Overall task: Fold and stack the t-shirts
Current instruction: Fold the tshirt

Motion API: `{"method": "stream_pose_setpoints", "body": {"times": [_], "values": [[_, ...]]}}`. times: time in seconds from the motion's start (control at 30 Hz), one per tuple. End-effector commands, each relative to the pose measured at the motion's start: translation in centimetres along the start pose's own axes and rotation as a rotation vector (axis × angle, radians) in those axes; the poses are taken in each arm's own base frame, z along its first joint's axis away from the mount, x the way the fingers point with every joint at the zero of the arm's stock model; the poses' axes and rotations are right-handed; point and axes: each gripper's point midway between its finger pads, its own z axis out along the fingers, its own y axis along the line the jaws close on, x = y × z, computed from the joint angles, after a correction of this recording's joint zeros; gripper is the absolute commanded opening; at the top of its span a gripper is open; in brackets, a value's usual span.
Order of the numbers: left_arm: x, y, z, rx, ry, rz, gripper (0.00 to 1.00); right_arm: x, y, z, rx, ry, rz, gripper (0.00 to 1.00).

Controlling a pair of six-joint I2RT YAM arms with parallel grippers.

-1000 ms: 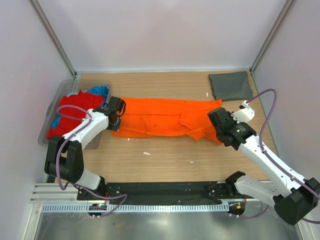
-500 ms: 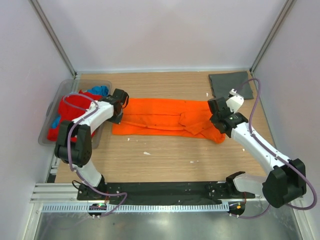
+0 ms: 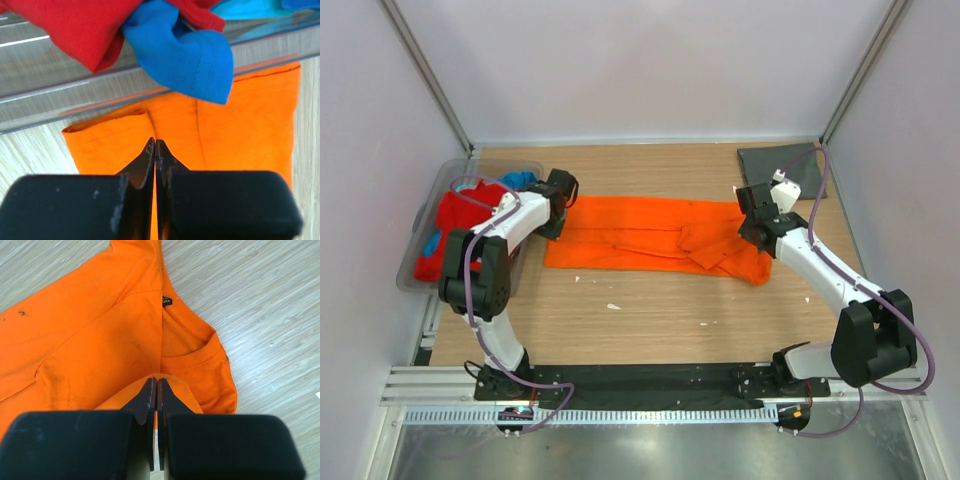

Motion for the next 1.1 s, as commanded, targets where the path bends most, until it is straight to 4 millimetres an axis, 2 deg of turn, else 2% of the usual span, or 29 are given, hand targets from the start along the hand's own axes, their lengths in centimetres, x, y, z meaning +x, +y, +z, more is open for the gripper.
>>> {"method": "stream_pose_setpoints", "body": {"times": [0.0, 0.17, 0.3, 0.33, 0.37, 0.57, 0.77, 1.07], "values": [[-2.0, -0.4, 0.2, -0.022, -0.071, 0.013, 0.00, -2.5, 1.5, -0.4, -0.051, -0.056, 0.003, 0.01], [-1.6, -0.8, 0.5, -0.027, -0.058, 0.033, 0.00, -3.0, 2.0, -0.6, -0.066, -0.057, -0.005, 0.01], [-1.3, 0.1, 0.4, -0.063, -0.039, 0.038, 0.01, -2.7, 2.2, -0.7, -0.078, -0.044, 0.007, 0.01], [-1.1, 0.2, 0.3, -0.060, -0.030, 0.026, 0.05, -2.6, 2.2, -0.9, -0.088, -0.039, 0.013, 0.01], [-0.7, 0.8, 0.5, -0.069, -0.019, 0.017, 0.14, -2.6, 2.2, -1.1, -0.094, -0.039, 0.017, 0.01], [0.9, 0.3, 1.2, -0.070, 0.044, -0.018, 0.26, -2.8, 2.1, -1.6, -0.114, -0.056, 0.036, 0.01], [1.3, 1.7, 2.2, -0.163, 0.023, -0.016, 0.30, -2.7, 2.7, -1.7, -0.142, -0.049, 0.043, 0.01], [1.3, 1.7, 3.1, -0.185, 0.000, -0.022, 0.31, -2.3, 3.4, -1.8, -0.192, -0.036, 0.052, 0.01]]}}
